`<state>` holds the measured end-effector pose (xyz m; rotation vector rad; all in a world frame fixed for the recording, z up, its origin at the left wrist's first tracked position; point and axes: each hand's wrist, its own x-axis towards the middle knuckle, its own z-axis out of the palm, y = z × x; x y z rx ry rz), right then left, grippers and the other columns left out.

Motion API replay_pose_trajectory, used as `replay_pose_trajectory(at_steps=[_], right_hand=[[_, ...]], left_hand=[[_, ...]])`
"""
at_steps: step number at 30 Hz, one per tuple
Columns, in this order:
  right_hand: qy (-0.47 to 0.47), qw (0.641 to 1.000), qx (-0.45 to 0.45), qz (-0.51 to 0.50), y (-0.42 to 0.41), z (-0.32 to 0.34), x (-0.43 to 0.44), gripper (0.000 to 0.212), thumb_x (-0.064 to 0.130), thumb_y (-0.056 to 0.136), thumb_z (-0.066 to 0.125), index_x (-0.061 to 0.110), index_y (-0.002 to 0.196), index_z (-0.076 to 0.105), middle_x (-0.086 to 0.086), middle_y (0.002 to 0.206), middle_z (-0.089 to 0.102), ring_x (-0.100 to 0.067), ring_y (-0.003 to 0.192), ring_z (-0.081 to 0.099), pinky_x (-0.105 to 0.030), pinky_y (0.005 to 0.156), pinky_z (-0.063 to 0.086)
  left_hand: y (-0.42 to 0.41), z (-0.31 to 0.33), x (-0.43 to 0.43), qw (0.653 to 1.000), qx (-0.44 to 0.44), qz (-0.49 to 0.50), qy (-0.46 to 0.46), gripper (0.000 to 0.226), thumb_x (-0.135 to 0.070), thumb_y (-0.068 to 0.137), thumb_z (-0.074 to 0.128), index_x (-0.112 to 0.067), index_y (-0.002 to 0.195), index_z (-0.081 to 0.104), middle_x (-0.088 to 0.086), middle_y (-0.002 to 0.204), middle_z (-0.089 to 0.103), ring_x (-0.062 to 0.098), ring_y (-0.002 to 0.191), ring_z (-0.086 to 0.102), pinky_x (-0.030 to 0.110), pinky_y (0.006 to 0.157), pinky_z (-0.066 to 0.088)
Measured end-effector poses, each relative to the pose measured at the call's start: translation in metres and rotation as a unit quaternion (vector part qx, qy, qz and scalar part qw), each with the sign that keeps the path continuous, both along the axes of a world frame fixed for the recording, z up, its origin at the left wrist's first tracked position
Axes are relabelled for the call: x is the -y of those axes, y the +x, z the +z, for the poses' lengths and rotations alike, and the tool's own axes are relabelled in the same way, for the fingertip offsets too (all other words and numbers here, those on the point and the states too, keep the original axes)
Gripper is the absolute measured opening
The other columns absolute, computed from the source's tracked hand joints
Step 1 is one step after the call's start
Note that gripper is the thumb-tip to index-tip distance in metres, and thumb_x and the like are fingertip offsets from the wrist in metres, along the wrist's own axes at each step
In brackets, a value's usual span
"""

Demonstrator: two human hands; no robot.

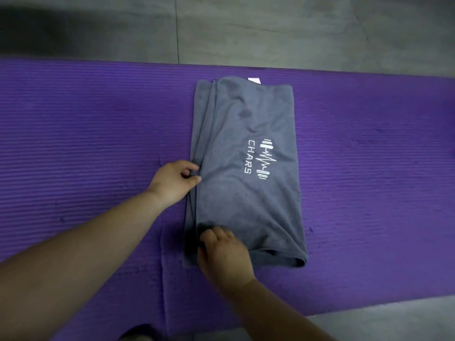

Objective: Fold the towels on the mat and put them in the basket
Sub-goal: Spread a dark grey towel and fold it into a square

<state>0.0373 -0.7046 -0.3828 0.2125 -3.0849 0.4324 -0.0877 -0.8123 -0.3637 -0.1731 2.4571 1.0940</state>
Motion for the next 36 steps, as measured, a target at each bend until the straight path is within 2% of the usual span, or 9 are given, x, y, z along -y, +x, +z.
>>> replay_pose_trajectory(at_steps=[5, 8, 12, 14, 17, 21, 27, 31, 36], right_hand=[[0.036, 0.998, 0.045, -0.014, 0.003, -0.002, 0.008, 0.041, 0.044, 0.029, 0.082, 0.023, 0.061, 0.066, 0.008, 0.057, 0.061, -0.007, 0.048, 0.058, -0.014, 0.039, 0.042], [0.047, 0.998, 0.043, 0.003, -0.007, 0.004, 0.008, 0.004, 0.025, 0.047, 0.061, 0.021, 0.049, 0.063, 0.008, 0.047, 0.057, -0.005, 0.036, 0.052, -0.013, 0.030, 0.032], [-0.030, 0.998, 0.059, 0.013, -0.007, 0.013, 0.009, 0.021, 0.020, 0.056, 0.040, 0.019, 0.050, 0.060, 0.006, 0.046, 0.056, -0.008, 0.030, 0.048, -0.018, 0.028, 0.028], [-0.081, 0.987, 0.117, 0.073, -0.003, 0.020, 0.010, 0.019, 0.014, 0.071, 0.050, 0.011, 0.078, 0.067, -0.003, 0.075, 0.067, -0.015, 0.061, 0.064, -0.019, 0.049, 0.044], [-0.134, 0.942, 0.250, 0.178, 0.005, 0.024, 0.006, 0.036, 0.018, 0.088, 0.049, 0.005, 0.121, 0.055, -0.014, 0.121, 0.056, -0.027, 0.109, 0.054, -0.031, 0.088, 0.046], [-0.066, 0.964, 0.110, 0.231, 0.007, 0.021, -0.036, 0.034, 0.033, 0.068, 0.038, 0.023, 0.068, 0.070, 0.006, 0.066, 0.064, -0.011, 0.054, 0.062, -0.014, 0.044, 0.043], [0.099, 0.977, 0.023, 0.187, 0.000, 0.012, -0.130, 0.039, 0.051, 0.058, 0.038, 0.024, 0.086, 0.043, 0.008, 0.066, 0.065, -0.012, 0.057, 0.064, -0.013, 0.048, 0.045], [0.101, 0.968, -0.002, 0.228, 0.005, 0.006, -0.141, 0.045, 0.050, 0.061, 0.036, 0.023, 0.096, 0.042, 0.009, 0.069, 0.067, -0.010, 0.060, 0.066, -0.013, 0.053, 0.049], [0.119, 0.955, -0.048, 0.267, 0.007, 0.000, -0.137, 0.046, 0.056, 0.059, 0.049, 0.021, 0.089, 0.040, 0.005, 0.072, 0.063, -0.013, 0.073, 0.048, -0.021, 0.064, 0.037]], left_hand=[[0.012, 0.006, -0.007, 0.994, 0.028, -0.054, -0.093, 0.034, -0.039, 0.075, 0.070, -0.018, 0.099, 0.060, 0.001, 0.100, 0.042, 0.022, 0.106, 0.052, 0.030, 0.096, 0.039], [0.019, 0.006, -0.008, 0.991, 0.015, -0.058, -0.123, 0.021, -0.031, 0.079, 0.067, -0.020, 0.077, 0.049, -0.003, 0.090, 0.044, 0.023, 0.105, 0.053, 0.029, 0.089, 0.038], [0.023, 0.005, -0.005, 0.999, 0.016, -0.009, -0.038, 0.031, -0.016, 0.084, 0.061, -0.022, 0.064, 0.039, -0.009, 0.066, 0.045, 0.021, 0.081, 0.052, 0.022, 0.059, 0.026], [0.029, 0.004, -0.001, 1.000, 0.019, 0.011, -0.015, 0.027, -0.013, 0.085, 0.059, -0.021, 0.069, 0.039, -0.008, 0.065, 0.046, 0.018, 0.076, 0.049, 0.021, 0.059, 0.027], [0.046, -0.002, 0.006, 0.998, 0.059, 0.003, 0.015, 0.024, -0.016, 0.082, 0.064, -0.021, 0.084, 0.041, -0.004, 0.070, 0.052, 0.019, 0.076, 0.053, 0.021, 0.069, 0.034], [0.076, -0.009, 0.007, 0.996, 0.080, -0.034, -0.010, 0.032, -0.023, 0.076, 0.071, -0.020, 0.095, 0.046, 0.005, 0.089, 0.061, 0.022, 0.081, 0.059, 0.026, 0.073, 0.042], [0.093, -0.008, 0.004, 0.994, 0.064, -0.052, -0.070, 0.008, -0.030, 0.082, 0.065, -0.025, 0.084, 0.060, -0.004, 0.086, 0.065, 0.017, 0.091, 0.062, 0.025, 0.073, 0.045], [0.092, -0.007, 0.011, 0.988, 0.065, -0.073, -0.115, 0.032, -0.040, 0.080, 0.064, -0.029, 0.059, 0.043, -0.014, 0.064, 0.049, 0.016, 0.075, 0.054, 0.024, 0.060, 0.034], [0.100, -0.012, 0.013, 0.994, 0.045, 0.005, -0.097, 0.028, -0.043, 0.077, 0.066, -0.023, 0.075, 0.046, -0.007, 0.078, 0.050, 0.015, 0.083, 0.052, 0.022, 0.067, 0.032]])
